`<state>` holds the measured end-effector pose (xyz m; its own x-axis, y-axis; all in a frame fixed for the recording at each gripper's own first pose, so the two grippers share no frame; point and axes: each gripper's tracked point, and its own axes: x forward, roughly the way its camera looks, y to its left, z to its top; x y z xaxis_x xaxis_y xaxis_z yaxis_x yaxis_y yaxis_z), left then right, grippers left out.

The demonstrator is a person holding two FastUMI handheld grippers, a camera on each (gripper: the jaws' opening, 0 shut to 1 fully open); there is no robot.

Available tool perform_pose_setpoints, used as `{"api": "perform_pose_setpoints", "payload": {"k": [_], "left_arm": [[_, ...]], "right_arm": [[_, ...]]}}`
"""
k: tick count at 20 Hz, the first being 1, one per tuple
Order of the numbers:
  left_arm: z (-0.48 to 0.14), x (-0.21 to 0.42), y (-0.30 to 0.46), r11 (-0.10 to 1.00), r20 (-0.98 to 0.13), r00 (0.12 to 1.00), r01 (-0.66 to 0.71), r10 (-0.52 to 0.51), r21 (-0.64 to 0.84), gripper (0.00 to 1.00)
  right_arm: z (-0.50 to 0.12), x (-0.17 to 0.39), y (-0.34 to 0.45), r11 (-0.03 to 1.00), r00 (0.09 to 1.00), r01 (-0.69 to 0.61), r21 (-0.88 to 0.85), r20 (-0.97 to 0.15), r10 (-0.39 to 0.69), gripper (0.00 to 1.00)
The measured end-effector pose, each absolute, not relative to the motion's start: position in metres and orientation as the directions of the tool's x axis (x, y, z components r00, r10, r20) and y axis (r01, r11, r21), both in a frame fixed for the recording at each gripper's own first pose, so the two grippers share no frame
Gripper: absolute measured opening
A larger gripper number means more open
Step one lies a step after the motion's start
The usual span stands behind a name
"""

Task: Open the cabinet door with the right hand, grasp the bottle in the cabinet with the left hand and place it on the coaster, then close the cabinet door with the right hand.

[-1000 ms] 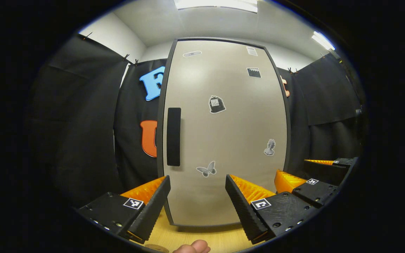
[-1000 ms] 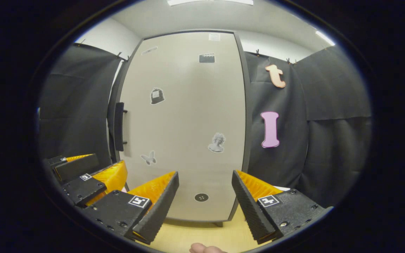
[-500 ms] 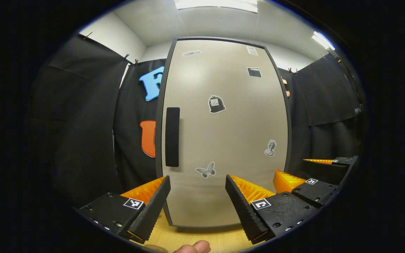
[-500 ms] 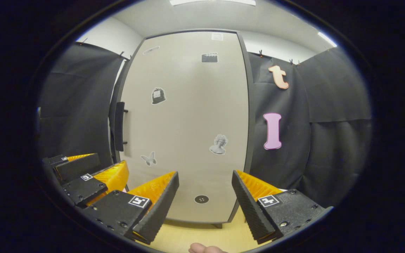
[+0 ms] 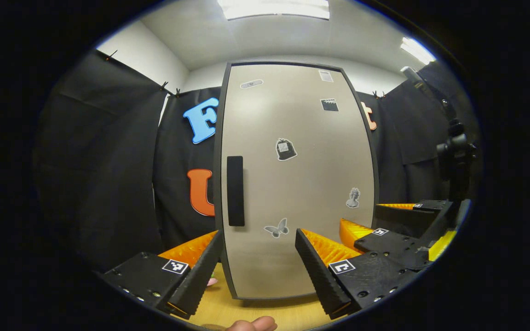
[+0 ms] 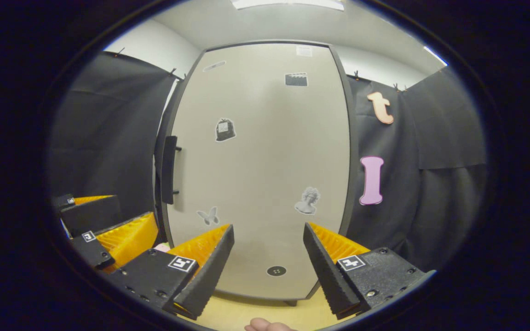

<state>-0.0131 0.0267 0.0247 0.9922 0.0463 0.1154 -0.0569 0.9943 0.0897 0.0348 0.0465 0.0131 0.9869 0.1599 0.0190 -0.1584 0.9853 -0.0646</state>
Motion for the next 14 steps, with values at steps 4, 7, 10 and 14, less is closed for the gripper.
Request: {"api": "perform_pose_setpoints", "payload": {"k": [4, 7, 10, 14], "left_arm": [[0.023, -0.036, 0.048, 0.988, 0.124, 0.987, -0.113, 0.101, 0.100, 0.95], [0.018, -0.054, 0.060, 0.983, 0.110, 0.984, -0.149, 0.138, 0.105, 0.94], [0.013, -0.069, 0.071, 0.976, 0.102, 0.981, -0.176, 0.163, 0.130, 0.94], [0.004, -0.091, 0.092, 0.967, 0.095, 0.974, -0.219, 0.208, 0.128, 0.94]], "right_arm": [[0.017, 0.050, 0.083, 0.968, 0.971, -0.236, -0.085, 0.018, 0.238, 0.97], [0.030, 0.066, 0.115, 0.951, 0.954, -0.288, -0.114, 0.048, 0.295, 0.95], [0.045, 0.083, 0.144, 0.933, 0.939, -0.320, -0.164, 0.077, 0.336, 0.97], [0.052, 0.104, 0.174, 0.919, 0.928, -0.339, -0.200, 0.090, 0.361, 0.99]]}}
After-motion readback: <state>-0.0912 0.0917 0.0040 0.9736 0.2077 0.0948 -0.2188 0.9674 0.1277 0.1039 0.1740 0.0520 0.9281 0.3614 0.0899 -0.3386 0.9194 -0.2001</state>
